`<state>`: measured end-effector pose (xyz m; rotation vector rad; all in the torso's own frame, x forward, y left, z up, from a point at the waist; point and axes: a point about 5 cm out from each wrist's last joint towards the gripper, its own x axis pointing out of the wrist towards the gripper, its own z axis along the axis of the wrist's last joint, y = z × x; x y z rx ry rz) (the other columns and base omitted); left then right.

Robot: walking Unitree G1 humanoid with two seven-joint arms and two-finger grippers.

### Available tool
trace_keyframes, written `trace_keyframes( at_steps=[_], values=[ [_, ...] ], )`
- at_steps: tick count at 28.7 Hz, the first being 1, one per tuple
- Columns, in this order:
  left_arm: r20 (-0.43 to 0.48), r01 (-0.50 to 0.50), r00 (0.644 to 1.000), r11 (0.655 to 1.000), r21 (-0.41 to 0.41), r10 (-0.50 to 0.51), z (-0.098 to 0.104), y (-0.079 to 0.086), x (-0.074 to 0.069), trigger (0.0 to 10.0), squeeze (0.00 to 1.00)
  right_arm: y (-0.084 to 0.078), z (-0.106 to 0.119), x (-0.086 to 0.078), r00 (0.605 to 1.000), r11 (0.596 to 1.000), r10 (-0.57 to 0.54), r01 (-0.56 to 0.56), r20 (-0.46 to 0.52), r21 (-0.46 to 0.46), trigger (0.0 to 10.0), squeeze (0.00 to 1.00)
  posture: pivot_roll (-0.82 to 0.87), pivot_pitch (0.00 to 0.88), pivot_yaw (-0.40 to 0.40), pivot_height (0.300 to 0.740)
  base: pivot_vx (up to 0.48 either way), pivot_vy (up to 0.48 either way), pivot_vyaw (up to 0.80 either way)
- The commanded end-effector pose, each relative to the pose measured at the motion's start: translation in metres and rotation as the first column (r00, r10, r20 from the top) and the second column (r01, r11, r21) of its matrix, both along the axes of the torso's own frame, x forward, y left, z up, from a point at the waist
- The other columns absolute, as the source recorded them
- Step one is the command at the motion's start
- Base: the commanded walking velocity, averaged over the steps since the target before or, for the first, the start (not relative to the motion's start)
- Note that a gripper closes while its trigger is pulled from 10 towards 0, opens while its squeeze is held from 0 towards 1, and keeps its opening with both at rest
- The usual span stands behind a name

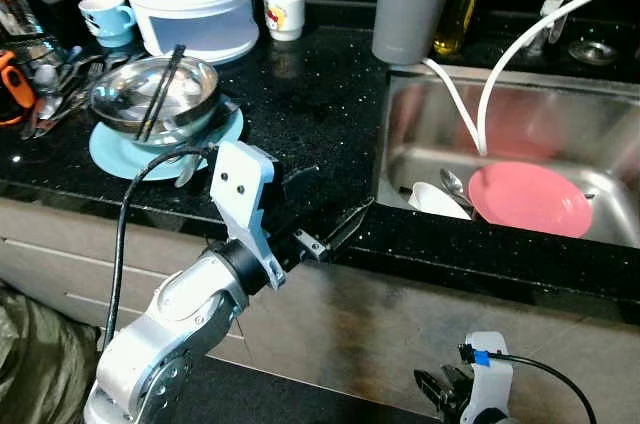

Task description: Kitchen organization

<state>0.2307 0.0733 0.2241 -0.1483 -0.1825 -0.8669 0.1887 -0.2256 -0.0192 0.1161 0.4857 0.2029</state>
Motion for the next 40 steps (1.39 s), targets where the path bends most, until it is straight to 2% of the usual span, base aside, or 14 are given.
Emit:
trace_keyframes(
  at_steps=[1,8,13,17,28,30,32,35,40],
  values=[
    [0.0,0.011,1.0,1.0,0.014,-0.011,0.0,-0.001,-0.001,10.0,0.0,0.001,-0.004,-0.006,1.0,1.0,-0.008,0.008,-0.028,0.013,10.0,0.0,0.04,0.051,0.007,0.74,-0.334,0.0,0.0],
    [-0.002,0.007,1.0,1.0,0.014,-0.007,-0.001,-0.001,0.0,10.0,0.0,0.0,-0.006,-0.006,0.999,1.0,-0.01,0.01,-0.038,0.014,10.0,0.0,0.04,0.051,0.008,0.74,-0.322,0.0,0.0],
    [0.009,-0.044,0.999,0.999,0.004,0.044,0.001,0.003,0.004,10.0,0.0,0.001,-0.006,-0.006,0.999,1.0,0.004,-0.004,-0.039,0.005,10.0,0.0,0.04,0.049,0.007,0.74,0.0,0.0,0.0],
    [0.049,-0.133,0.99,0.991,-0.008,0.133,0.009,0.014,0.013,10.0,0.0,0.006,-0.005,-0.006,0.998,0.998,0.06,-0.061,-0.031,-0.015,10.0,0.0,0.04,0.052,0.01,0.74,0.0,0.0,0.8],
    [0.097,-0.198,0.975,0.98,-0.022,0.2,0.02,0.023,0.019,10.0,0.0,0.008,-0.003,-0.006,0.998,0.998,0.062,-0.063,-0.032,-0.012,10.0,0.0,0.04,0.054,0.011,0.74,0.0,0.0,0.8],
    [0.11,-0.223,0.968,0.975,-0.023,0.224,0.023,0.027,0.022,10.0,0.0,0.008,-0.003,-0.006,0.998,0.999,0.053,-0.053,-0.033,-0.006,10.0,0.0,0.04,0.056,0.011,0.74,0.0,0.0,0.8],
    [0.132,-0.301,0.944,0.953,-0.043,0.304,0.03,0.037,0.029,10.0,0.0,0.007,-0.003,-0.005,0.998,0.999,0.043,-0.043,-0.034,-0.002,10.0,0.0,0.04,0.056,0.009,0.74,0.0,0.0,0.79],
    [0.136,-0.311,0.94,0.949,-0.045,0.314,0.031,0.039,0.031,10.0,0.0,0.007,-0.003,-0.005,0.998,0.999,0.043,-0.043,-0.035,-0.002,10.0,0.0,0.04,0.056,0.009,0.74,0.0,0.0,0.79],
    [0.146,-0.311,0.938,0.949,-0.053,0.316,0.033,0.039,0.031,10.0,0.0,0.004,-0.003,-0.004,0.999,1.0,0.015,-0.014,-0.041,0.017,10.0,0.0,0.03,0.053,0.007,0.74,0.0,0.0,0.0]
  ],
)
